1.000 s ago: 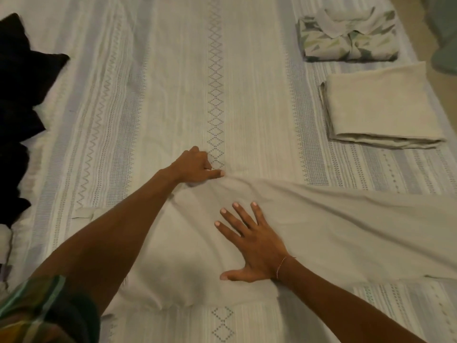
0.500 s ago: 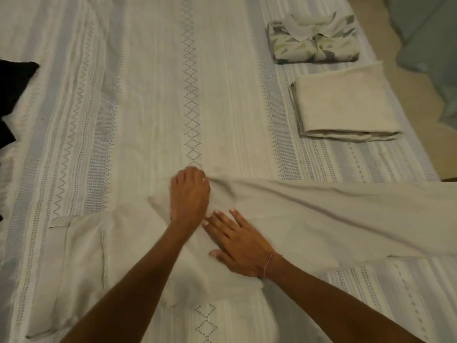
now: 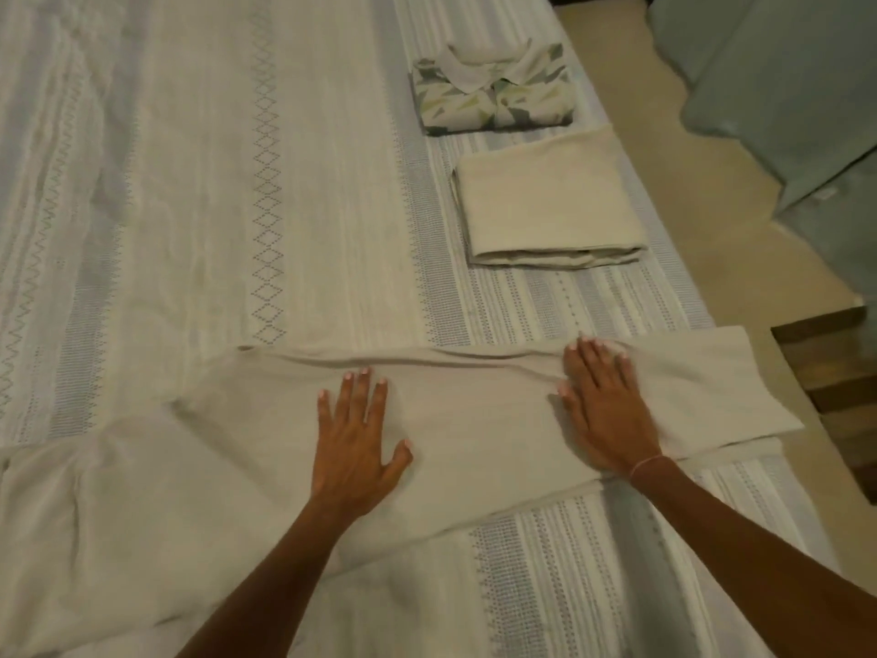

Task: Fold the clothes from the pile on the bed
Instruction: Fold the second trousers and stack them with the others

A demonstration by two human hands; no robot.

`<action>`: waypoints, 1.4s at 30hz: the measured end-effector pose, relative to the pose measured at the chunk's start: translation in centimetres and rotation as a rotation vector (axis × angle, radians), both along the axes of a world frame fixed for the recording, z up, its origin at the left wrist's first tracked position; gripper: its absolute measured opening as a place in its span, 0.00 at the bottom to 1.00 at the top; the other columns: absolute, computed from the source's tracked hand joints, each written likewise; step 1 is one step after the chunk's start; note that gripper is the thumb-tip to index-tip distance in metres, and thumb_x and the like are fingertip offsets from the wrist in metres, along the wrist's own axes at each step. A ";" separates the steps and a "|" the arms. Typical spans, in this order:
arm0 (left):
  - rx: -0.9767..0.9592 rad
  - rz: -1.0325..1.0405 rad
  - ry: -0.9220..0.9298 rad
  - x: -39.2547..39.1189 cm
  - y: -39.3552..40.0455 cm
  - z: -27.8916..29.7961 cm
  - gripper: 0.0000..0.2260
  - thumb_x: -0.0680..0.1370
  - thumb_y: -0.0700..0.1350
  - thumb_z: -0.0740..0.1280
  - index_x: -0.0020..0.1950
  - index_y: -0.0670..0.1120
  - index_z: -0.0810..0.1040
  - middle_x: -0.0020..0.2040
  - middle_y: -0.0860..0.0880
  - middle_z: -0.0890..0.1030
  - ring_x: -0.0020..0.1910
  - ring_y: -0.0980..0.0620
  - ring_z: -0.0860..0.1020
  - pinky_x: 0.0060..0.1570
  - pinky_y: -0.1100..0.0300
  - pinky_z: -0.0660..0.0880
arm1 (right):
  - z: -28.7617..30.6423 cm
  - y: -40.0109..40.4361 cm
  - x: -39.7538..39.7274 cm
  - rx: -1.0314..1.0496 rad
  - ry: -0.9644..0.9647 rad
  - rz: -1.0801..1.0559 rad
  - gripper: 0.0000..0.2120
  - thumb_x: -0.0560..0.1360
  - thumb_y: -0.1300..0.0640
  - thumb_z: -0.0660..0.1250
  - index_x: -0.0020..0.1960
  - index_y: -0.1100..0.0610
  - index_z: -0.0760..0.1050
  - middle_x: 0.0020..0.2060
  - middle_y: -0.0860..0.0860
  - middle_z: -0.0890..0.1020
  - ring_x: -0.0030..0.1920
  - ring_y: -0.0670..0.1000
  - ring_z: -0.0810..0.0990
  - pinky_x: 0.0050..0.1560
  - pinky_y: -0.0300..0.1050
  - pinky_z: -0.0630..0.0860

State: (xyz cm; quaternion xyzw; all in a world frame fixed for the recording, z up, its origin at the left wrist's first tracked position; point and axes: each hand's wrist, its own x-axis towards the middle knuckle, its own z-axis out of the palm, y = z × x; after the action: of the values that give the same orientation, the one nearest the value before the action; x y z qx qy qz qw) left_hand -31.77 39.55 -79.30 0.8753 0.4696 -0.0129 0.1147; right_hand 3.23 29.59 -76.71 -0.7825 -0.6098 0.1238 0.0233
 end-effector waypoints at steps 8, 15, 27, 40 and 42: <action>-0.057 -0.172 -0.027 15.6 -4.4 0.8 0.37 0.81 0.64 0.53 0.83 0.44 0.47 0.83 0.46 0.44 0.82 0.48 0.42 0.78 0.41 0.49 | -1.3 -1.1 6.3 -0.014 0.067 -0.035 0.28 0.85 0.44 0.39 0.83 0.51 0.48 0.82 0.47 0.50 0.81 0.49 0.47 0.80 0.54 0.43; -0.023 -0.307 0.108 14.7 -5.2 1.2 0.50 0.71 0.76 0.57 0.82 0.44 0.51 0.83 0.43 0.46 0.81 0.40 0.45 0.73 0.30 0.51 | -1.4 -0.3 12.8 -0.055 -0.016 -0.091 0.29 0.83 0.39 0.37 0.82 0.46 0.42 0.81 0.46 0.44 0.81 0.52 0.42 0.77 0.53 0.32; -0.082 -0.369 0.090 26.9 -6.3 2.0 0.54 0.69 0.79 0.55 0.82 0.43 0.52 0.82 0.40 0.43 0.81 0.41 0.41 0.76 0.34 0.47 | -0.8 -7.0 14.9 0.014 0.039 -0.577 0.34 0.83 0.35 0.49 0.82 0.53 0.53 0.80 0.57 0.57 0.79 0.63 0.56 0.76 0.65 0.52; 0.009 -0.709 -0.018 32.1 -7.1 1.0 0.45 0.77 0.71 0.53 0.83 0.43 0.45 0.83 0.46 0.43 0.81 0.48 0.40 0.79 0.43 0.46 | 2.8 -7.4 22.8 -0.065 1.007 -0.792 0.16 0.73 0.43 0.75 0.52 0.55 0.84 0.46 0.48 0.88 0.47 0.51 0.86 0.50 0.50 0.83; 0.001 -0.741 -0.045 31.8 -7.2 0.9 0.40 0.80 0.67 0.53 0.83 0.44 0.46 0.83 0.46 0.45 0.82 0.50 0.41 0.79 0.43 0.48 | 3.7 -7.4 23.2 -0.054 1.055 -0.729 0.13 0.76 0.48 0.73 0.57 0.54 0.82 0.50 0.49 0.87 0.49 0.51 0.87 0.49 0.49 0.82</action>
State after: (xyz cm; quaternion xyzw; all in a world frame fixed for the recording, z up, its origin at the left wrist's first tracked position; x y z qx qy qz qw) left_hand 0.03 32.33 -78.42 0.9861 0.1182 -0.0339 0.1120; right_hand 26.41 22.17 -72.99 -0.7737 -0.2077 0.4917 0.3412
